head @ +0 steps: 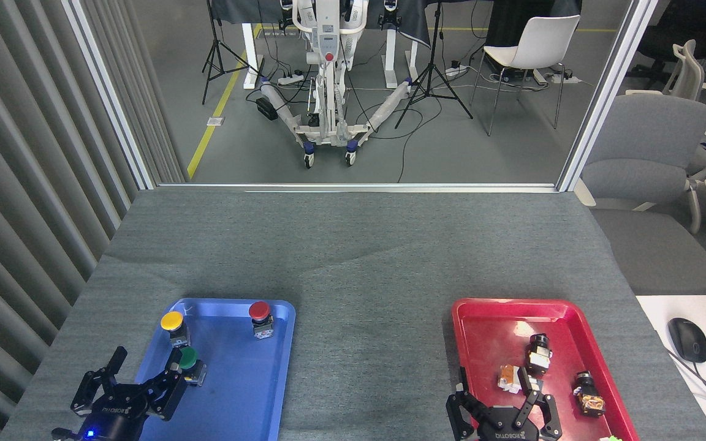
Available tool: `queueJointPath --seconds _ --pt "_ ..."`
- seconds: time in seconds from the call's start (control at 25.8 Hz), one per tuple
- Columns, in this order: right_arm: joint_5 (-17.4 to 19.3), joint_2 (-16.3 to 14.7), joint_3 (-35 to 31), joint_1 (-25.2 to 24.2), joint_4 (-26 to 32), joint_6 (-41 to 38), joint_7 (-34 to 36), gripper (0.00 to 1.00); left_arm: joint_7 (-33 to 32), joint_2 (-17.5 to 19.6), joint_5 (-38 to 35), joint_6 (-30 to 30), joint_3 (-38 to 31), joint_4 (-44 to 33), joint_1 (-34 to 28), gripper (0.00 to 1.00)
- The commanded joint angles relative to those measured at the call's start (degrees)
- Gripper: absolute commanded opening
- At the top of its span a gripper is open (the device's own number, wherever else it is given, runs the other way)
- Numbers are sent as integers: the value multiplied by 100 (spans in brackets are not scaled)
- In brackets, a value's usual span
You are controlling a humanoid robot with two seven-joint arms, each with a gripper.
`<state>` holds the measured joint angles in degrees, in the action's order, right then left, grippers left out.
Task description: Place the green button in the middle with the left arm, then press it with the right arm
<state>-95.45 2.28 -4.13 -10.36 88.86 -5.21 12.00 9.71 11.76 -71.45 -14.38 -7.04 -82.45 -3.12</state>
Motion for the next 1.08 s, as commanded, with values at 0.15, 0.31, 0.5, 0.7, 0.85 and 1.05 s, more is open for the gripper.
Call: queueJointPath --seconds 0.15,0.31,0.5,0.7,0.85,1.05 --pt "0 9 0 -18 0 -6 -5 99 -13 -33 0 -21 1 -87 -171 100" --pt "0 0 0 -18 0 -15 4 99 30 -182 -79 -3 72 -175 -575 100" --pt "0 -9 0 -18 0 -15 -5 99 83 -200 -282 -21 142 343 -338 100" --pt "0 -9 0 -18 0 -15 -5 99 118 -200 -607 -21 353 1134 66 100" --pt "0 -9 -9 -9 0 -24 -5 99 312 -191 -651 6 406 1679 374 100" --pt "0 -17 -9 8 0 -24 -5 99 382 -182 -659 6 406 1864 558 100"
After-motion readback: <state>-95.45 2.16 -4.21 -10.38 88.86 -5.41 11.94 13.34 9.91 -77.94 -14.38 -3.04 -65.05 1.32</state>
